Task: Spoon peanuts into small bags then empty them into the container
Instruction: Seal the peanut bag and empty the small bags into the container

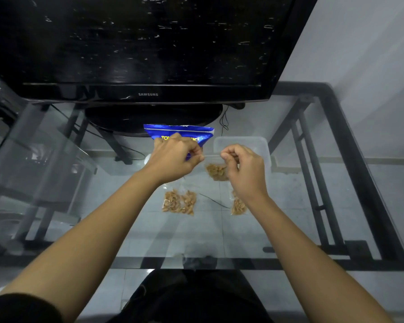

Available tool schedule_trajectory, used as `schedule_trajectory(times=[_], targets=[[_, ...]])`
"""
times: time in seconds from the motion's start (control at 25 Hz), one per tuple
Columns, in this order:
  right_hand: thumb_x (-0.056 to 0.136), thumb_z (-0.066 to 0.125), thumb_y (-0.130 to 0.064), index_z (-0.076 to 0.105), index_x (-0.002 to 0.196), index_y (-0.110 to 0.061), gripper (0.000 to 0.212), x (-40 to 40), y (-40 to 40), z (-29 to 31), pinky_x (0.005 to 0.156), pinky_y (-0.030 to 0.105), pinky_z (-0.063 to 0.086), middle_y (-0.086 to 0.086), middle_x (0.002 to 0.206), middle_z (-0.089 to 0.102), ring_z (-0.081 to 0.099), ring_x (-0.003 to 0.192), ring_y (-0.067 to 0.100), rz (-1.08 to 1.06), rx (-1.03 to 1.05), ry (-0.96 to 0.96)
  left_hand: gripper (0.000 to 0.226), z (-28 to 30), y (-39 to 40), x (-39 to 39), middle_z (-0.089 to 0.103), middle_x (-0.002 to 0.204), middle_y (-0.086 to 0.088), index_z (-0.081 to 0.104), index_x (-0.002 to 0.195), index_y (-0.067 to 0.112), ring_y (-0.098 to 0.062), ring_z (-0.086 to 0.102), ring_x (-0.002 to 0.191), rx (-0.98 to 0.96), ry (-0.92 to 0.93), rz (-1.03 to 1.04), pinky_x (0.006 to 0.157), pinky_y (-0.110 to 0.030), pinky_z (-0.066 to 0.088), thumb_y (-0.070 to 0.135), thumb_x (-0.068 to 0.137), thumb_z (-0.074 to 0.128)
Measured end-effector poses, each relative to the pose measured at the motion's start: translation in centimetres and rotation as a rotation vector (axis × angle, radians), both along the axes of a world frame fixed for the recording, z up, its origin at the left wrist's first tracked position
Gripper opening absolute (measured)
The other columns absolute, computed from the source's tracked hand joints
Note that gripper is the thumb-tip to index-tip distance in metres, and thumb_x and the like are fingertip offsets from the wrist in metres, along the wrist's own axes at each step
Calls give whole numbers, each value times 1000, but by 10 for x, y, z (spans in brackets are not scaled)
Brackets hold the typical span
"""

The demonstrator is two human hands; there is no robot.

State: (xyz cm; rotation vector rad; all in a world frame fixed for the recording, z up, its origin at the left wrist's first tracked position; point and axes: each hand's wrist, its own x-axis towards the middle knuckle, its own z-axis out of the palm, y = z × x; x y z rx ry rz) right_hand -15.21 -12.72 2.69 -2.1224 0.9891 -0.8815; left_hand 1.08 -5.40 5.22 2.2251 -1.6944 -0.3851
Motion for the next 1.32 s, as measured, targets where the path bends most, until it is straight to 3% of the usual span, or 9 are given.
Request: schedule_trajectory(times=[0.08,0.16,0.32,0.52,0.64,0.76,0.92,1.08,1.32], targets=[[89,56,-11,65,83,-11,11,-6,-7,1,66,26,50,-3,79,63,59,72,13,-47,53,-14,14,-4,5,5,62,90,10,62,85,25,-15,49,97,-13,40,46,85,-38,30,37,88,57],[90,56,-14,65,85,-14,10,-15,-21,2,67,23,50,-2,80,65,60,73,13,-60,166,-16,10,-13,14,9,61,87,13,65,87,22,-9,54,90,-91,286,133,82,-30,38,31,85,63],[88,59,-15,65,85,-16,8,-19,-26,0,64,12,47,1,76,66,62,71,12,80,219,36,33,-44,20,-19,59,105,6,63,110,17,0,56,91,-95,538,158,73,-2,40,28,80,70],[88,60,-18,66,90,-17,7,-15,-18,-12,71,11,49,-7,78,66,62,74,3,101,370,-32,10,-69,15,-42,65,83,6,66,93,23,-3,59,80,-125,858,228,68,-19,46,25,84,67],[92,56,-24,64,111,-16,22,-29,-25,-35,79,7,46,-7,98,66,61,88,0,129,414,125,13,-86,27,-46,54,64,0,63,77,11,-8,51,59,-47,781,380,59,-21,43,21,84,66],[94,50,-15,60,119,-12,28,-48,-41,-72,91,27,44,8,118,62,58,107,22,189,263,534,28,-108,36,-54,46,56,-1,54,67,1,-13,43,53,144,574,402,53,-21,36,20,84,65],[92,48,-8,51,128,-7,36,-54,-44,-106,95,38,44,14,127,51,44,115,31,254,145,880,18,-126,39,-66,58,63,0,63,97,1,-11,50,62,134,444,428,55,-13,36,16,86,63],[91,51,-9,52,124,-5,33,-47,-45,-110,94,37,42,13,127,49,40,116,30,228,125,893,36,-123,40,-70,67,100,-16,56,119,1,-29,62,92,19,241,521,78,-31,45,16,86,61],[87,59,-20,60,94,-16,8,-51,-40,-87,85,33,36,1,104,61,50,103,24,262,26,725,32,-106,31,-69,67,97,-10,61,114,6,-20,62,87,-121,362,476,80,-28,50,20,85,65]])
